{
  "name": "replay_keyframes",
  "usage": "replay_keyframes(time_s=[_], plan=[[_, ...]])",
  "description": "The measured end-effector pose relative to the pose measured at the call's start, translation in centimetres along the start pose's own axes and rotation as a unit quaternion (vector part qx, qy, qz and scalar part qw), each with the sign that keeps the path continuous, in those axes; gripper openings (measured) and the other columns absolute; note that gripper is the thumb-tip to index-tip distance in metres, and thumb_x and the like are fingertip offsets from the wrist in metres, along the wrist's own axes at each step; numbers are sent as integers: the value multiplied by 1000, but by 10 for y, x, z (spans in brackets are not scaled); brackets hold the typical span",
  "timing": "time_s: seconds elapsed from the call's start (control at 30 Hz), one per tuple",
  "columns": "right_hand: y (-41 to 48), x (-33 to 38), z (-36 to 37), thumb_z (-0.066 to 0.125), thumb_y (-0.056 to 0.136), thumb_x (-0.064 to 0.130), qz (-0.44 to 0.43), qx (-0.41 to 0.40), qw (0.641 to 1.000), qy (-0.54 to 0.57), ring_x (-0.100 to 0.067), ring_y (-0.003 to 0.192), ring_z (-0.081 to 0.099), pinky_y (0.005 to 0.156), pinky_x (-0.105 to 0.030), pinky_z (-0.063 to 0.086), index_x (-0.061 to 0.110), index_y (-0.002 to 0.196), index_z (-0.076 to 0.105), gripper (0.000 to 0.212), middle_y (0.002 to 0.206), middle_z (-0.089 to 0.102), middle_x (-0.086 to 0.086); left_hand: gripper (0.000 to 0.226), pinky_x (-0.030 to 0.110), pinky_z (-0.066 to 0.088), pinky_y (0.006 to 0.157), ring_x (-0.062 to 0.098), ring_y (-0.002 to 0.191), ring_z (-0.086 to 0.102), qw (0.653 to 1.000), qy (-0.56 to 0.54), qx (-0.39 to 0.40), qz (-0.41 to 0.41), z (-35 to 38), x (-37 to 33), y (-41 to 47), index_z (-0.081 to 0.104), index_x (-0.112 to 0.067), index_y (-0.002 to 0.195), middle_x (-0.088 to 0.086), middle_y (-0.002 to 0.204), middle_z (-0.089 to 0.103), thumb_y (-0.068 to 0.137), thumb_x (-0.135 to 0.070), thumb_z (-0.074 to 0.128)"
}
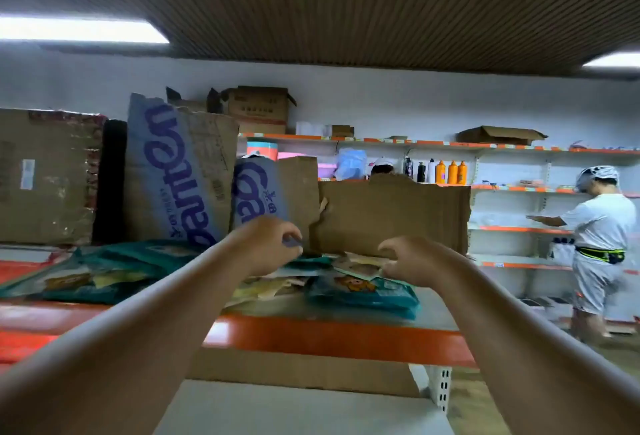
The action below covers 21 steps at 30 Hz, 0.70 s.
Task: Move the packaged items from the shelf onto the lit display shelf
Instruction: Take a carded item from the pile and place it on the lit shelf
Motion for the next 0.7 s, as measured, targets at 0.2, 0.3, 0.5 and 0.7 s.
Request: replay_keyframes(time_s=[0.2,0.3,0.5,0.7], plan=[[37,0,31,64,88,40,-18,123,992,10,-7,89,64,81,-32,54,36,126,58,38,101,65,12,48,31,46,85,7,104,55,988,70,135,-25,41,-7,33,56,-38,136,-9,129,61,92,-55,63],[55,1,33,64,89,37,-17,126,992,22,-7,89,65,85,-34,56,35,123,60,34,100,67,11,52,32,47,89,9,108,56,983,49,175,-38,44,1,46,58,-36,135,-8,128,61,91,-62,62],[72,11,27,70,87,28,-29,147,989,14,-8,95,62,88,-33,51,33,120,65,33,104,67,12,50,40,50,95,13,99,62,982,-14,183,-30,42,13,74,71,-33,110,-7,105,69,91,-74,51],[70,33,-3,59,91,15,-46,79,996,-17,-13,78,62,65,-29,43,27,83,68,17,83,67,5,53,37,46,100,14,118,55,985,3,170,20,44,18,101,59,-34,137,-7,138,58,92,-61,61]])
Point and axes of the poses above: each hand's wrist, its own y-axis towards the middle knuckle, its own z-axis out of the palm, x = y × z, the point moved 4 cm from there along y, towards the middle knuckle
